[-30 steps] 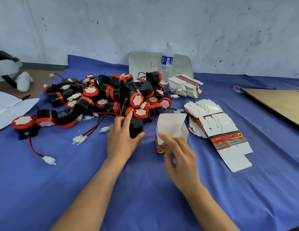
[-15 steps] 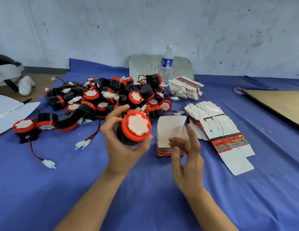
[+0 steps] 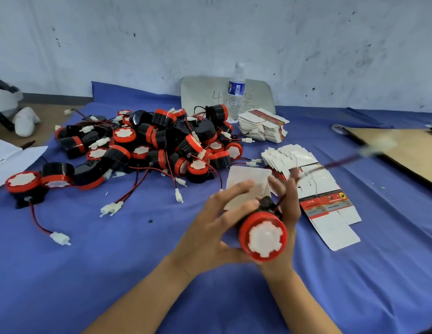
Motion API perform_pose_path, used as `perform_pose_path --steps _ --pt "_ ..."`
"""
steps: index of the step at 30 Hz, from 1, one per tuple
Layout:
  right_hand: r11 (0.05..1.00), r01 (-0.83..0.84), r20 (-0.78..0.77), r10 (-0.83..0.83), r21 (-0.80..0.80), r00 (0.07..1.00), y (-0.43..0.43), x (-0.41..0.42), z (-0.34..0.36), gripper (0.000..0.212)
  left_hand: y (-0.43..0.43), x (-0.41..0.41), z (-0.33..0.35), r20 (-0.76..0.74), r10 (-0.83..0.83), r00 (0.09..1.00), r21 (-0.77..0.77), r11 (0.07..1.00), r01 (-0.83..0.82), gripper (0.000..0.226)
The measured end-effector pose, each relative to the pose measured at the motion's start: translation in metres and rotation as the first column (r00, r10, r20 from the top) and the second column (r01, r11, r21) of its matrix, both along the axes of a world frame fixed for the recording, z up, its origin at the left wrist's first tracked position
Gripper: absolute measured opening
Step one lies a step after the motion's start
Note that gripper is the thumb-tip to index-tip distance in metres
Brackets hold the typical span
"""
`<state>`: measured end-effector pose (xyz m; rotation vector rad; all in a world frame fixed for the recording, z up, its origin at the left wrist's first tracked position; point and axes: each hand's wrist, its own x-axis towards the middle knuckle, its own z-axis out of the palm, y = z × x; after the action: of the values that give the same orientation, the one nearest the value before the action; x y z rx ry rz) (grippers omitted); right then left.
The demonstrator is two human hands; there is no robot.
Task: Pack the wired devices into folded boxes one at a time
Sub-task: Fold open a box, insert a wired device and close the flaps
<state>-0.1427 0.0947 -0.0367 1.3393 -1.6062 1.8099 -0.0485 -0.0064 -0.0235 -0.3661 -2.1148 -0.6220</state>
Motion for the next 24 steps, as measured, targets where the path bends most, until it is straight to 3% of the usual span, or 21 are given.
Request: perform_pose_path --steps 4,7,10,15,17,20,24 --pt "0.991 0.134 -0.074 -0.135 -0.013 0.988 0.0 -0.005 -0.001 0.069 -0.007 0.002 0.001 0.076 0.177 0.981 0.129 0.974 -0.186 0.061" --pt "0.98 0.19 -0.095 -0.184 0.063 0.978 -0.001 -0.008 -0.001 0.086 -0.007 0.0 -0.004 0.131 0.175 0.976 0.213 0.956 -0.201 0.062" --pt "0.96 0.249 -0.137 -0.232 0.129 0.963 -0.002 -0.008 -0.002 0.089 -0.008 -0.005 -0.01 0.165 0.187 0.968 0.256 0.94 -0.225 0.066" --pt "0.968 0.214 -0.163 -0.191 0.133 0.968 0.0 -0.004 0.001 0.062 -0.012 -0.007 -0.013 0.182 0.155 0.971 0.425 0.878 -0.219 0.057" --pt "0.978 0.188 -0.228 -0.162 0.096 0.96 0.001 -0.001 0.001 0.051 -0.015 -0.007 -0.013 0.186 0.195 0.963 0.37 0.894 -0.252 0.056" --pt "0.949 0.308 -0.362 -0.264 0.066 0.894 0.0 0.0 0.002 0.047 -0.015 -0.008 -0.015 0.158 0.345 0.925 0.1 0.927 -0.362 0.058" --pt "0.944 0.323 -0.348 -0.281 0.068 0.894 -0.001 0.0 0.001 0.044 -0.011 -0.011 -0.01 0.131 0.454 0.881 -0.044 0.891 -0.452 0.062"
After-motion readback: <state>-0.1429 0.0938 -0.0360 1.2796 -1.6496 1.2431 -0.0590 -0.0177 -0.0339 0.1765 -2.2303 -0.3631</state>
